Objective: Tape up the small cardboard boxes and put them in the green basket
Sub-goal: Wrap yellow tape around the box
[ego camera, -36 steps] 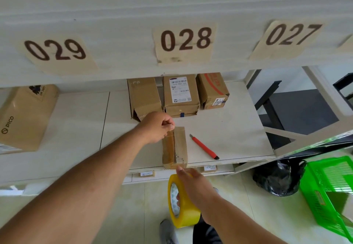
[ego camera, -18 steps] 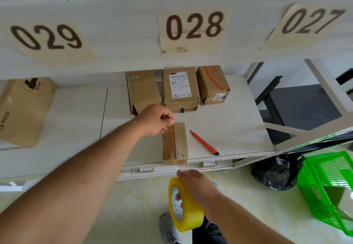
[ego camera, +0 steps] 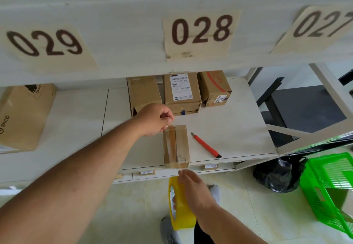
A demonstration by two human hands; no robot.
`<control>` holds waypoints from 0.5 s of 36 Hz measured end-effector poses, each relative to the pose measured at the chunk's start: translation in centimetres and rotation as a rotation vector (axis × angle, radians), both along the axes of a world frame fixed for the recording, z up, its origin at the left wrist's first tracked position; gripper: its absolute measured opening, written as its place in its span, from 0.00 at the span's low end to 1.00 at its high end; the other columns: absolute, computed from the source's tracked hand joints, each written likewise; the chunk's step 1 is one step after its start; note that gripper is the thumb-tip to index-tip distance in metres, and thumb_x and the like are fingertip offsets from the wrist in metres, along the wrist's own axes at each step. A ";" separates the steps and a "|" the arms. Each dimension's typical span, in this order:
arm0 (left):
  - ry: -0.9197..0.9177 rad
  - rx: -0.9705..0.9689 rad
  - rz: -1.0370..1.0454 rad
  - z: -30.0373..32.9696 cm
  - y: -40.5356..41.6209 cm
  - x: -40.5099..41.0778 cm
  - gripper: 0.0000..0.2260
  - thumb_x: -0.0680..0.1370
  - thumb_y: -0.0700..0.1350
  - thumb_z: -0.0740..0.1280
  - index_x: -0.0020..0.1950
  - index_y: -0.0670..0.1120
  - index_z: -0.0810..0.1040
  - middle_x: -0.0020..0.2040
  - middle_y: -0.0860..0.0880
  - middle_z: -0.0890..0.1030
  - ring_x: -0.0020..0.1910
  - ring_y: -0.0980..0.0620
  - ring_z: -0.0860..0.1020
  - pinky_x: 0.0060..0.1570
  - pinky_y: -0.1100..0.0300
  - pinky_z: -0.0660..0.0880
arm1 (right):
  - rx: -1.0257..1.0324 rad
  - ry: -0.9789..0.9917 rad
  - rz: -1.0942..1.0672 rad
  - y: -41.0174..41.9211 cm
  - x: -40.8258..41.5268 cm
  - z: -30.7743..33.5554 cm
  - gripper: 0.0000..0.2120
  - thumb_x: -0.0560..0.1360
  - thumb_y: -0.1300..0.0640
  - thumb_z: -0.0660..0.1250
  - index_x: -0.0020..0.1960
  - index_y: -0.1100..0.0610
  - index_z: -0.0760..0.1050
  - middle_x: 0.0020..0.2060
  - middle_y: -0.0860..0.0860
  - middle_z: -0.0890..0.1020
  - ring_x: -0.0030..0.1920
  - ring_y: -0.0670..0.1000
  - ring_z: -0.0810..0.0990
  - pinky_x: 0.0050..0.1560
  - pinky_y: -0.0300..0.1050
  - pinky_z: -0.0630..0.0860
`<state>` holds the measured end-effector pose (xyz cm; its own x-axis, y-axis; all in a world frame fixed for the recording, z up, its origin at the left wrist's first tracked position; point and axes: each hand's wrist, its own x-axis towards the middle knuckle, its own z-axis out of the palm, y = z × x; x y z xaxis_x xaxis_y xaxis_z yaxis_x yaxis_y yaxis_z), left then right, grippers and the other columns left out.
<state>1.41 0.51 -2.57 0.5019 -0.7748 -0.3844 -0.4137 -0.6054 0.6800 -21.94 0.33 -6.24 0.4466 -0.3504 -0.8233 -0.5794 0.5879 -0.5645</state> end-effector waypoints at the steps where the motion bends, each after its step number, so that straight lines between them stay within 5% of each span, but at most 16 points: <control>1: -0.019 -0.016 -0.004 0.1 -0.1 0.1 0.06 0.81 0.39 0.65 0.52 0.46 0.82 0.44 0.48 0.83 0.40 0.55 0.82 0.38 0.65 0.79 | -0.027 0.026 0.024 0.0 0.0 -0.5 0.07 0.83 0.51 0.61 0.59 0.47 0.75 0.46 0.54 0.83 0.40 0.52 0.83 0.47 0.48 0.82; 3: -0.039 -0.045 -0.007 0.3 -0.3 0.4 0.06 0.81 0.40 0.65 0.52 0.47 0.82 0.43 0.49 0.83 0.38 0.56 0.82 0.36 0.69 0.75 | -0.080 0.082 0.081 0.0 -0.1 -1.1 0.07 0.83 0.45 0.61 0.56 0.45 0.74 0.49 0.45 0.81 0.49 0.47 0.80 0.58 0.48 0.78; 7: -0.033 -0.033 -0.028 0.2 -0.9 1.0 0.06 0.82 0.40 0.65 0.52 0.47 0.82 0.45 0.50 0.82 0.40 0.55 0.82 0.38 0.66 0.75 | -0.212 0.103 0.153 0.0 0.5 -1.4 0.10 0.83 0.43 0.60 0.58 0.46 0.76 0.44 0.39 0.77 0.43 0.38 0.75 0.38 0.33 0.69; 12: -0.029 0.026 -0.025 -1.2 -1.5 1.6 0.06 0.82 0.41 0.65 0.52 0.47 0.81 0.42 0.54 0.79 0.39 0.57 0.78 0.40 0.61 0.74 | -0.322 0.164 0.204 0.1 1.2 -2.3 0.19 0.82 0.40 0.60 0.65 0.50 0.78 0.50 0.47 0.82 0.48 0.46 0.80 0.45 0.40 0.73; 18: -0.064 0.046 -0.017 -2.8 -2.4 2.2 0.06 0.81 0.41 0.65 0.50 0.49 0.82 0.46 0.56 0.79 0.50 0.54 0.78 0.45 0.61 0.71 | -0.402 0.193 0.276 -0.5 2.1 -3.1 0.25 0.82 0.36 0.54 0.63 0.53 0.78 0.49 0.49 0.82 0.47 0.47 0.79 0.39 0.40 0.70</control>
<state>3.63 -1.86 -5.32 0.5132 -0.7660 -0.3872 -0.4659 -0.6275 0.6239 -19.86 -0.21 -9.30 0.4200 -0.5461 -0.7248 -0.7982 0.1578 -0.5814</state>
